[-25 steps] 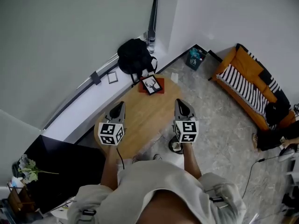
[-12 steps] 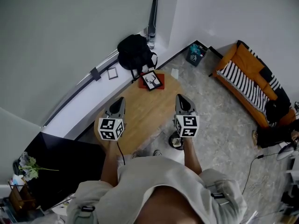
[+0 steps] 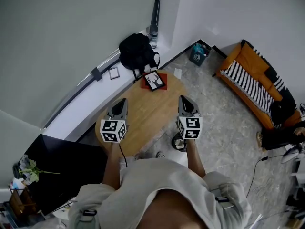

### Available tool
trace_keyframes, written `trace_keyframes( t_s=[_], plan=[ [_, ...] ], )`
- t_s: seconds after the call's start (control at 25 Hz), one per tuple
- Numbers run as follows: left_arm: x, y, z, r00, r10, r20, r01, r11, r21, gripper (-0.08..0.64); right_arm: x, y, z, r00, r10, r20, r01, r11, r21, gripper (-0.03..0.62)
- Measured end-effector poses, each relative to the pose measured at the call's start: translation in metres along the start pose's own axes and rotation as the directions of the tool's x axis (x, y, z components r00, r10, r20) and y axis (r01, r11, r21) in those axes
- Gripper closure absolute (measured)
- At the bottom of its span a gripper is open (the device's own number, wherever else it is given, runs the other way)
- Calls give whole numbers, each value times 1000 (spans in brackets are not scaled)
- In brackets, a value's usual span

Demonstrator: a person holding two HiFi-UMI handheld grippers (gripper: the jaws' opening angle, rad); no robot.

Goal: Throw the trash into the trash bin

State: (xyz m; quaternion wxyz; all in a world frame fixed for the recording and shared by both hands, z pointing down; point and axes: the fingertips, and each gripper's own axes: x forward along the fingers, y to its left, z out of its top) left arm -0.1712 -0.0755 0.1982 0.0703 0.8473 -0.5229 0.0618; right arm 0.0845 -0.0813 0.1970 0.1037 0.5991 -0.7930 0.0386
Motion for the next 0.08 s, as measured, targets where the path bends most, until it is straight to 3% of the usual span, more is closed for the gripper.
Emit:
trace_keyframes(
  t_s=[0.08],
  plan=[
    [-1, 0, -2, 1000, 1, -4, -1, 1000, -1, 542, 0, 0, -3, 1000, -1, -6, 1, 1000, 2, 563]
  ],
)
